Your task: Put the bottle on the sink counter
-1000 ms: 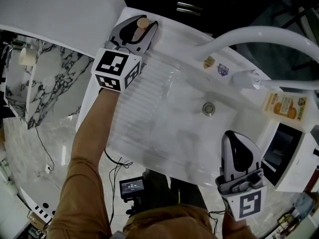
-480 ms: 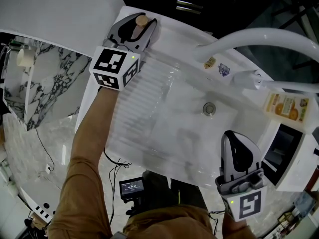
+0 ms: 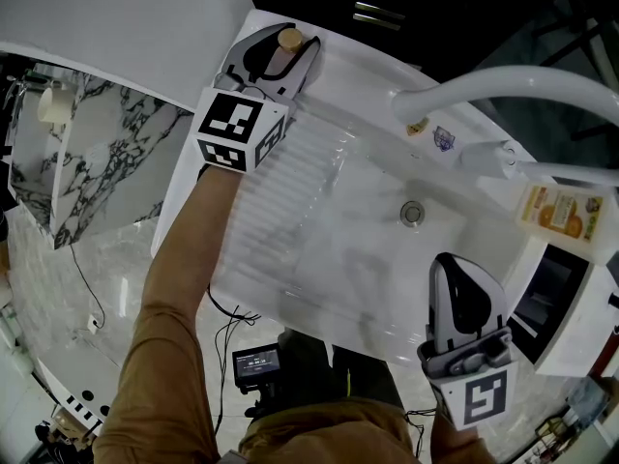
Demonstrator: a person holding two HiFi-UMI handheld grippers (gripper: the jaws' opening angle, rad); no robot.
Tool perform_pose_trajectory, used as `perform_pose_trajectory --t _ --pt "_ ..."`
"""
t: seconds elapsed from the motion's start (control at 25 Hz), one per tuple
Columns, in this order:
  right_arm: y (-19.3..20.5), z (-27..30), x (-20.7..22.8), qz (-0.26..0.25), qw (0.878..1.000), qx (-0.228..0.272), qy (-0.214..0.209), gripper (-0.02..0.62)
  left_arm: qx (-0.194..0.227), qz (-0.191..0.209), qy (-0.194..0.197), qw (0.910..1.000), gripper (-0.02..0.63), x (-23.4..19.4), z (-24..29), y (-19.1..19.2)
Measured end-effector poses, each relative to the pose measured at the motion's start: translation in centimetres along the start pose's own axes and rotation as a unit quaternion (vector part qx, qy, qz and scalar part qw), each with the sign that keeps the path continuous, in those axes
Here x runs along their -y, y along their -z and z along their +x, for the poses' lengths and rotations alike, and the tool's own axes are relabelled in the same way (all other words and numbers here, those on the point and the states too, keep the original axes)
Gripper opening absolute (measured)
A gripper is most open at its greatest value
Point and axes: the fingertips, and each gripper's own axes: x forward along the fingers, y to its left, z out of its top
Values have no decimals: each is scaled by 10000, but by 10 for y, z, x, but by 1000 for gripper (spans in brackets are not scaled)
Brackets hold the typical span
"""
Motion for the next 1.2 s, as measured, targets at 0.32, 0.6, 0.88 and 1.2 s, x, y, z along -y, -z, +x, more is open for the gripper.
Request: perform_pose_trajectory --t 0.32,0.6,0.88,1.2 --pt "-2 -1 -2 -39 10000 4 38 5 15 -163 -30 9999 195 -5 1 2" --pt "-3 0 -6 -44 10000 15 31 5 17 -16 84 10000 276 4 0 1" --pt "-5 -4 -9 -62 10000 21 15 5 75 -19 44 10000 314 3 -7 -6" --pt "-13 -5 -18 -112 9999 126 -38 5 106 36 45 9999 322 5 -20 -15"
